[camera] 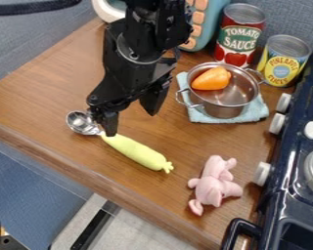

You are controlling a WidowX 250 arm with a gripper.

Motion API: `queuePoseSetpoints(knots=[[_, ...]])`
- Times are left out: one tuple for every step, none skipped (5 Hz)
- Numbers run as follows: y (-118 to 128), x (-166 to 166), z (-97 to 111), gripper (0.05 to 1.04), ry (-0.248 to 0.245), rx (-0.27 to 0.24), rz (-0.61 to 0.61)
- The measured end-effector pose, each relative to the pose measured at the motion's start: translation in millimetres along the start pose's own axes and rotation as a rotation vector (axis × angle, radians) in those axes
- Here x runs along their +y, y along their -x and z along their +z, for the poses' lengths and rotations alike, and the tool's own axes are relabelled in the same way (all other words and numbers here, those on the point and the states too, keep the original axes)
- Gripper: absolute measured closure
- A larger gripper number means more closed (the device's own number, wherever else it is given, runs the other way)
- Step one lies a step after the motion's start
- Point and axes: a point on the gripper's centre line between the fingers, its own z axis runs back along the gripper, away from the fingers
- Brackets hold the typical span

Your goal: Put the pink object near the corner of the table

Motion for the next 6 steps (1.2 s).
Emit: queuePoseSetpoints(knots=[[2,2,-3,0.082,-0.019,0.007,-0.002],[30,-1,4,0.082,-0.007,0.049,-0.083],[52,-7,14,0.082,0.021,0.069,-0.157],[85,-24,30,0.082,0.090,0.087,-0.262],[104,-30,22,0.082,0.094,0.109,-0.336],[114,-37,3,0.082,0.089,0.144,-0.359]])
